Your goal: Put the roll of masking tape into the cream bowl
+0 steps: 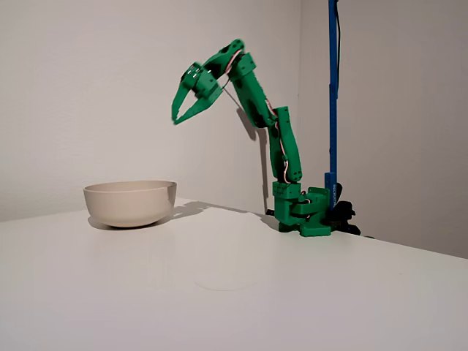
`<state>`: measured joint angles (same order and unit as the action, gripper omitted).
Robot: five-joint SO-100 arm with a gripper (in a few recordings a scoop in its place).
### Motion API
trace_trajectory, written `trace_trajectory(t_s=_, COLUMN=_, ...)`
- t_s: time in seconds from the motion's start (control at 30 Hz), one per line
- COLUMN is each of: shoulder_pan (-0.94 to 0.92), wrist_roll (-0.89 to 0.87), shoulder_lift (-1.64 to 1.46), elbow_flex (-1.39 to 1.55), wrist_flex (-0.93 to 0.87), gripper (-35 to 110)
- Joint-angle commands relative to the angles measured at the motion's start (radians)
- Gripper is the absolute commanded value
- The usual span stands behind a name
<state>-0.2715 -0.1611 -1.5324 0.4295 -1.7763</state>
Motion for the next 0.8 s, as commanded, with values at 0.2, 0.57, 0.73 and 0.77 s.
trace_trajectory(t_s=0.2, shoulder_pan=0.276, wrist_roll=0.021, shoulder_lift=-0.465, elbow_flex=0.339, wrist_flex=-0.069, gripper=-8)
trace_trajectory(t_s=0.57, shoulder_pan=0.377, wrist_roll=0.094, shoulder_lift=-0.997, elbow_flex=1.154, wrist_flex=0.222, gripper=-8)
trace_trajectory(t_s=0.73, shoulder_pan=0.368, wrist_roll=0.127, shoulder_lift=-1.166, elbow_flex=1.462, wrist_flex=0.339, gripper=-8)
trace_trajectory(t_s=0.77, shoulder_pan=0.368, wrist_roll=0.132, shoulder_lift=-1.204, elbow_flex=1.526, wrist_flex=0.365, gripper=-8)
